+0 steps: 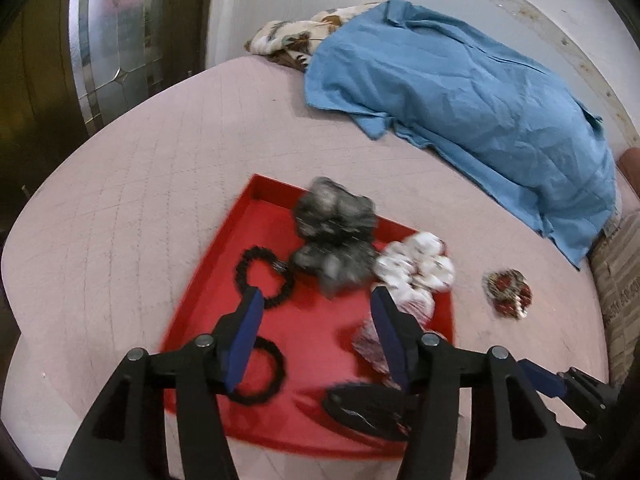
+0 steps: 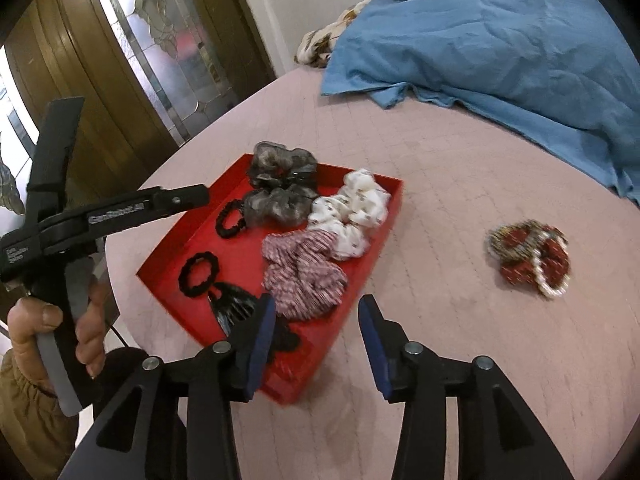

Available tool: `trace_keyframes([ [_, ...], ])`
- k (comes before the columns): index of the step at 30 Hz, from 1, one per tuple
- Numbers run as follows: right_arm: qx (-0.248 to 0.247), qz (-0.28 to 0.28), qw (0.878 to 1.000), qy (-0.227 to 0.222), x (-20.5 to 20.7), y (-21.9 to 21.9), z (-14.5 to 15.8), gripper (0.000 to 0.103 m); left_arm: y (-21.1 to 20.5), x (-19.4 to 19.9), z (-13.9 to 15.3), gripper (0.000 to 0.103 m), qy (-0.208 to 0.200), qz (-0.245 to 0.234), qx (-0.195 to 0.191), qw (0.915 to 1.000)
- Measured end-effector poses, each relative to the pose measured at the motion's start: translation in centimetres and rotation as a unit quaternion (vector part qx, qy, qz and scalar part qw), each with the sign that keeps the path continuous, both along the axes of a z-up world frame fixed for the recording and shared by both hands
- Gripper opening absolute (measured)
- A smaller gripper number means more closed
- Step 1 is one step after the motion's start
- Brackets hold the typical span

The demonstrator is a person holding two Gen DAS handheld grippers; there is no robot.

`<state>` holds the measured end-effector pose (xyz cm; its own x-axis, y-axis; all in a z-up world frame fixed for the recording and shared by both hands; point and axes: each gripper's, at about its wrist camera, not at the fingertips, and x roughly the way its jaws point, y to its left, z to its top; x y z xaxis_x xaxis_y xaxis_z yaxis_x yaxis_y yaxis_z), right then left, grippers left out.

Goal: Organize jewelry
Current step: 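Place the beaded hair tie and plaid scrunchie into the red tray and release, then move both open tools toward the pearl bracelets and red polka-dot scrunchie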

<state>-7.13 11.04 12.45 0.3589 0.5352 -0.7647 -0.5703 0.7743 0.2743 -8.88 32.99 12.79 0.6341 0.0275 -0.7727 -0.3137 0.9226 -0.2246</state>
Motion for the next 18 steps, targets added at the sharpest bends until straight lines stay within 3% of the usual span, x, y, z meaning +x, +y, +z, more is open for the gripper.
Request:
trace_keyframes([
  [7,-0.005,-0.054,0.998,0.010,-0.8,-6.6,-1.4,0.052,-7.1,-0.3,1.3,0.060,0.002,-0.075,-0.004,0.9972],
  [14,0.003,-0.139,0.990,0.038,0.1,-14.5,-3.0,0.052,-14.2,-0.4,2.3,0.088,-0.018,-0.139,-0.002,0.9901],
  [18,0.005,-0.178,0.983,0.047,0.9,-18.1,-3.7,0.052,-17.6,-0.5,2.4,0.091,-0.031,-0.163,0.017,0.9860],
])
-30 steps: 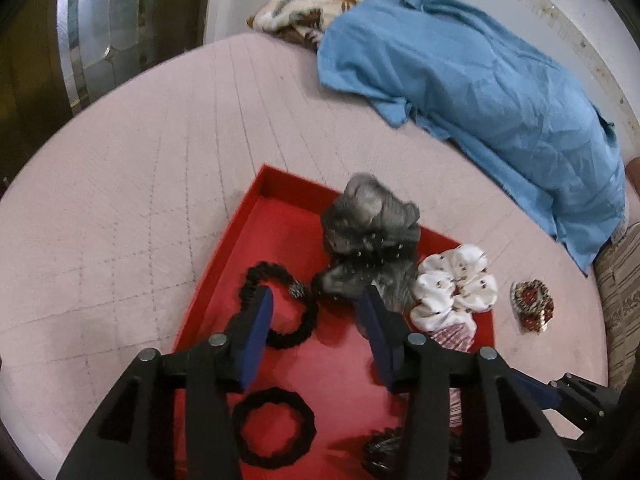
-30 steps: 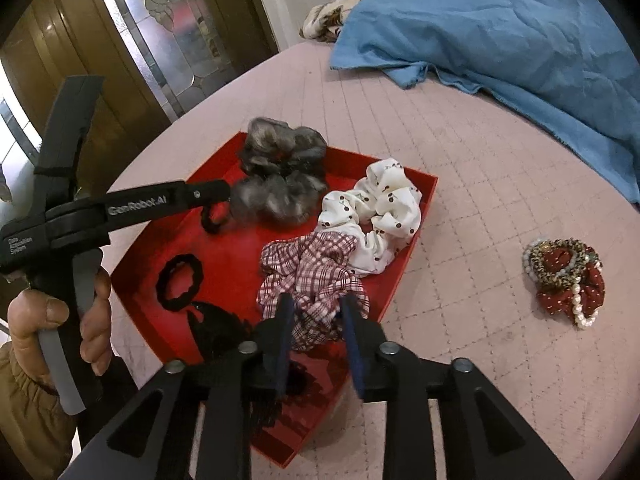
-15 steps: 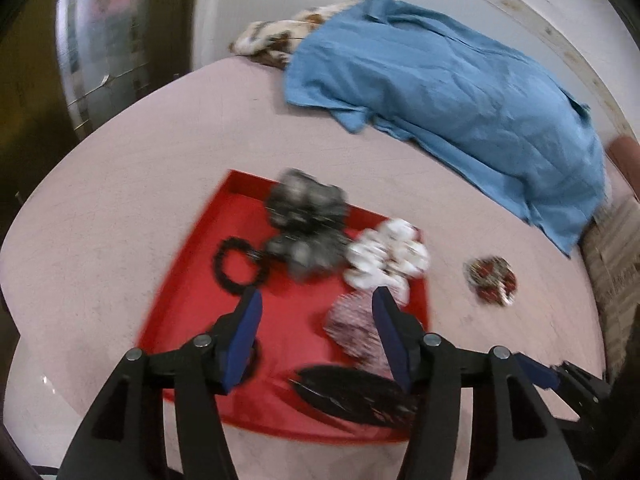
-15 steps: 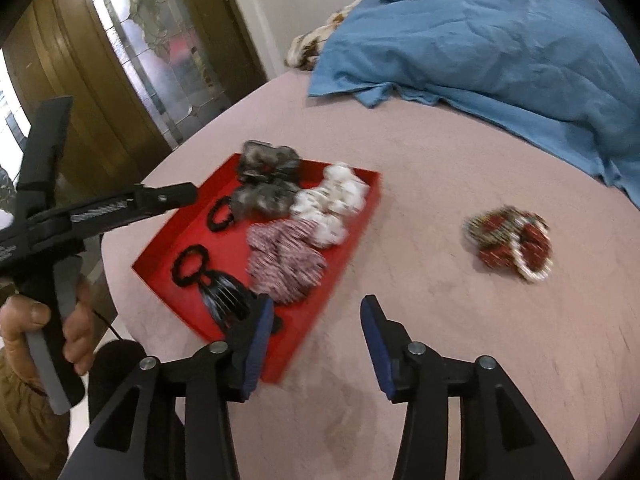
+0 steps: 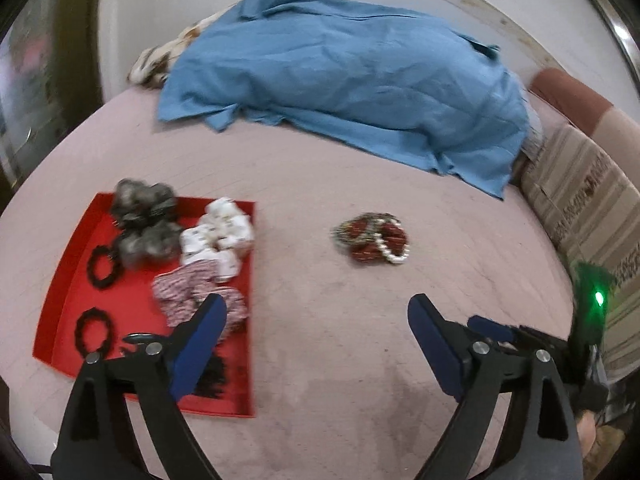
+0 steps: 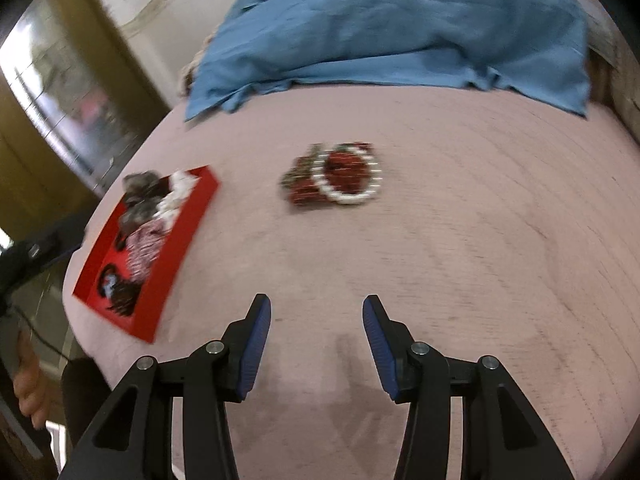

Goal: Organize jewelry
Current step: 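Move both open tools toward the pearl bracelets and red polka-dot scrunchie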

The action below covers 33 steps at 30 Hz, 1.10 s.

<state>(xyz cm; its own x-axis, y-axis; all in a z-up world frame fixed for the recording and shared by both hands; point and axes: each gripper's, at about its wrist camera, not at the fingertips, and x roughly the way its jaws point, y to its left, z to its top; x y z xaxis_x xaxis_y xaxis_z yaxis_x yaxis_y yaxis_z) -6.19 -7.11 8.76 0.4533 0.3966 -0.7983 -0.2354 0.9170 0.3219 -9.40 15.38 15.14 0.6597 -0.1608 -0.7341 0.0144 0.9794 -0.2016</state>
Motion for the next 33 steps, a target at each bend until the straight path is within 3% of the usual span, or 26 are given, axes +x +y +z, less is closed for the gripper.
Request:
trace_keyframes([
  [10,0.000,-0.019,1.000,0.005,3.3,-2.1,-1.6,0.052,-2.8,0.5,-2.1,0.090,0.029,-0.044,0.017,0.9984],
  [11,-0.002,-0.018,1.000,0.004,3.6,-2.0,-1.7,0.051,-2.9,0.6,-2.2,0.085,0.028,-0.047,0.016,0.9984],
  [13,-0.010,-0.015,1.000,-0.003,4.8,-1.7,-1.9,0.041,-3.1,0.9,-2.5,0.075,0.030,-0.056,0.012,0.9979],
  [15,-0.020,-0.015,1.000,-0.008,6.4,-1.4,-2.1,0.033,-3.3,1.2,-2.8,0.059,0.033,-0.064,0.010,0.9974],
  [16,-0.023,-0.017,1.000,-0.010,7.3,-1.3,-2.3,0.032,-3.4,1.5,-3.1,0.058,0.036,-0.068,0.011,0.9970],
  [26,-0.032,0.005,0.999,-0.004,14.1,0.6,-4.6,0.028,-3.5,3.6,-4.5,0.058,0.047,-0.075,-0.013,0.9960],
  [29,-0.049,0.011,0.999,0.005,15.1,1.4,-5.7,0.015,-3.3,4.3,-5.1,0.058,0.060,-0.069,-0.023,0.9956],
  [33,-0.032,-0.001,0.999,0.010,15.4,0.8,-5.9,0.011,-3.0,4.5,-5.4,0.058,0.069,-0.060,-0.022,0.9956],
])
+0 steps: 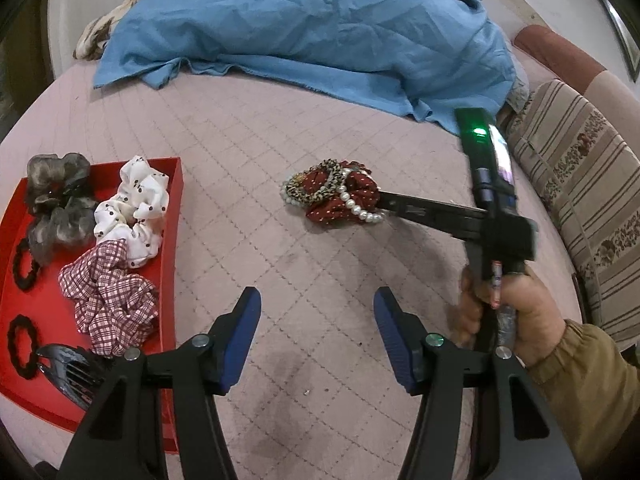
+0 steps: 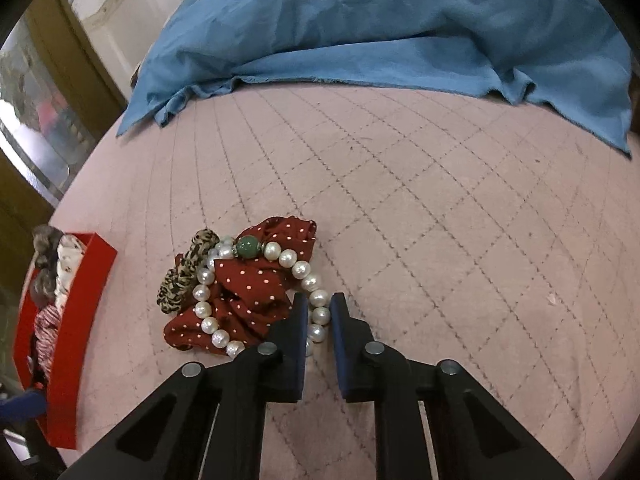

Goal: Organize jewelry
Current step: 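Move both open tools toward the pearl bracelets and red polka-dot scrunchie, then grasp the leopard-print hair tie with the left tool while the right tool grasps the white pearl bracelet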

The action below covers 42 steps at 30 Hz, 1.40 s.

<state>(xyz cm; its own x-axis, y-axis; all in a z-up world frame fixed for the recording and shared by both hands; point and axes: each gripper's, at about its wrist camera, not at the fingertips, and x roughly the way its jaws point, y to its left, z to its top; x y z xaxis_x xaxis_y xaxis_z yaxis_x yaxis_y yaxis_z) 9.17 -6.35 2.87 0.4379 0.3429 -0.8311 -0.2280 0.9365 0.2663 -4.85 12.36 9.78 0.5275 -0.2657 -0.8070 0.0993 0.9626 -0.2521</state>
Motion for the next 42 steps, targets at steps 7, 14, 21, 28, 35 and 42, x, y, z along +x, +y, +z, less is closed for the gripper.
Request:
trace_keyframes([
  [7,-0.033,-0.033,0.999,0.004,-4.3,-5.6,0.6,0.011,-0.1,0.9,0.1,0.058,0.013,0.005,-0.002,0.9999],
  [14,-0.031,-0.090,0.995,-0.017,-9.8,-12.4,0.4,0.011,-1.8,4.8,-0.1,0.053,0.017,0.006,0.002,0.9998],
  [21,-0.007,-0.097,0.995,-0.039,-9.7,-12.8,-0.1,0.011,-4.7,9.9,-1.0,0.032,0.006,0.000,0.043,0.9991],
  [28,0.025,-0.102,0.994,-0.030,-9.0,-13.3,-0.5,0.012,-7.0,13.8,-3.3,0.031,-0.004,-0.025,0.107,0.9939],
  [35,0.031,-0.102,0.994,-0.030,-8.7,-13.2,-0.6,0.012,-4.7,13.2,-2.3,0.006,0.001,-0.002,0.055,0.9985],
  [42,0.032,-0.102,0.994,-0.029,-8.7,-13.2,-0.6,0.012,-3.9,8.5,2.4,0.006,-0.013,-0.024,-0.046,0.9986],
])
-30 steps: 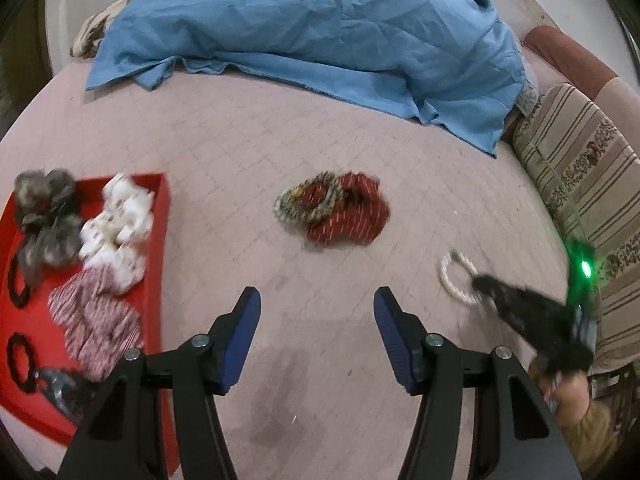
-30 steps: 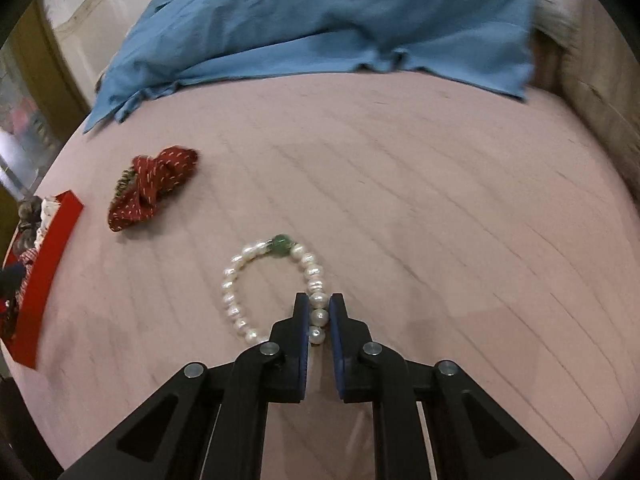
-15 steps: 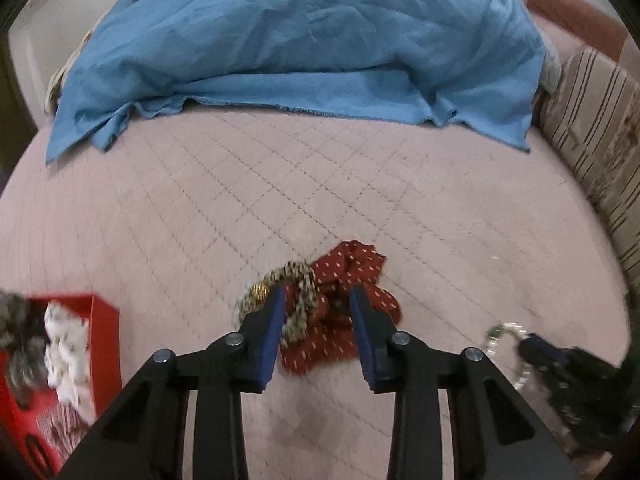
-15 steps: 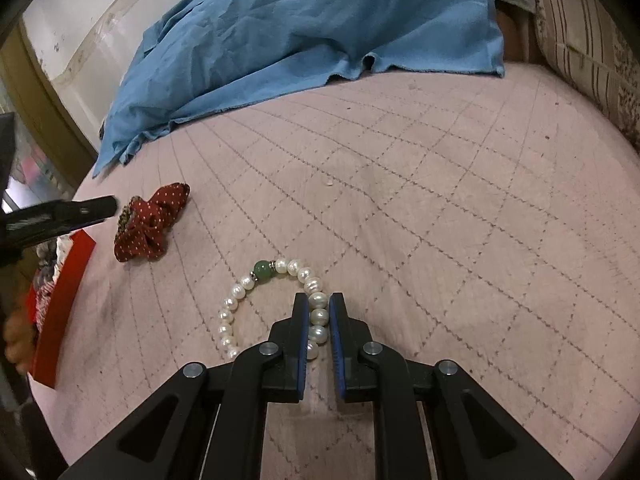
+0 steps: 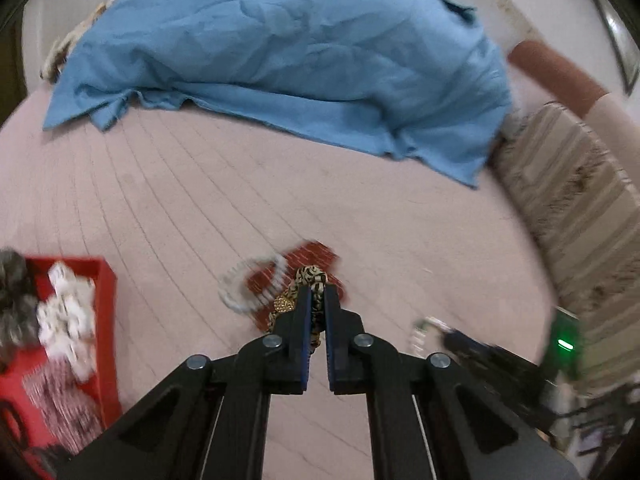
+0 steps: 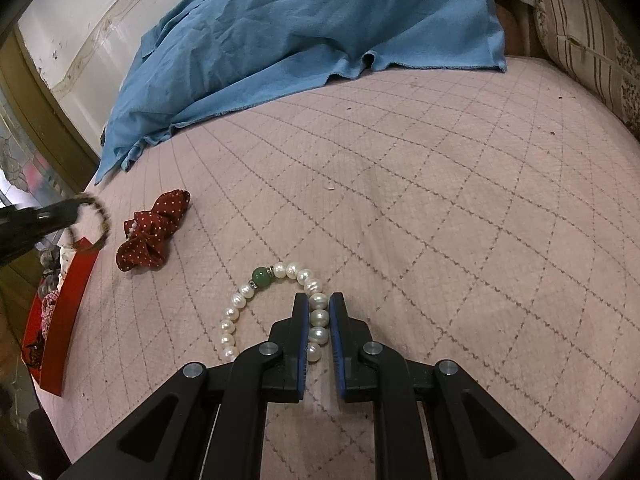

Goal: Organize jewelry
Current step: 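Grasp the leopard-print hair tie with the left tool while the right tool grasps the white pearl bracelet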

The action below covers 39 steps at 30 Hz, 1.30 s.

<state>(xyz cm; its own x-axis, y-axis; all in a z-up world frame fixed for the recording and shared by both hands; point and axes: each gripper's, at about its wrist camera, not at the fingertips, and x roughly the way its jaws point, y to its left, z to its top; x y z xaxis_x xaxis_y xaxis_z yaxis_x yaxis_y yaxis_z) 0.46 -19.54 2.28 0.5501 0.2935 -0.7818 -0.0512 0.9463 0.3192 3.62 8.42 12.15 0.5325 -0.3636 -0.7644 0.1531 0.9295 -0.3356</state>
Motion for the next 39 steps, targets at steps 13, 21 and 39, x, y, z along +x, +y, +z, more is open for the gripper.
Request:
trace_keyframes([
  [13,0.015,-0.007,1.000,0.004,-0.3,-0.4,0.0,0.012,0.8,-4.8,-7.5,0.006,0.116,0.026,-0.012,0.9928],
  [21,0.017,-0.009,1.000,0.002,-0.1,-0.4,-0.1,0.012,0.8,-4.9,-7.4,0.022,0.105,0.027,0.009,0.9940],
  [39,-0.034,0.012,0.999,-0.004,0.1,1.1,0.1,0.013,-3.0,-5.4,-7.7,0.039,0.053,0.009,0.098,0.9937],
])
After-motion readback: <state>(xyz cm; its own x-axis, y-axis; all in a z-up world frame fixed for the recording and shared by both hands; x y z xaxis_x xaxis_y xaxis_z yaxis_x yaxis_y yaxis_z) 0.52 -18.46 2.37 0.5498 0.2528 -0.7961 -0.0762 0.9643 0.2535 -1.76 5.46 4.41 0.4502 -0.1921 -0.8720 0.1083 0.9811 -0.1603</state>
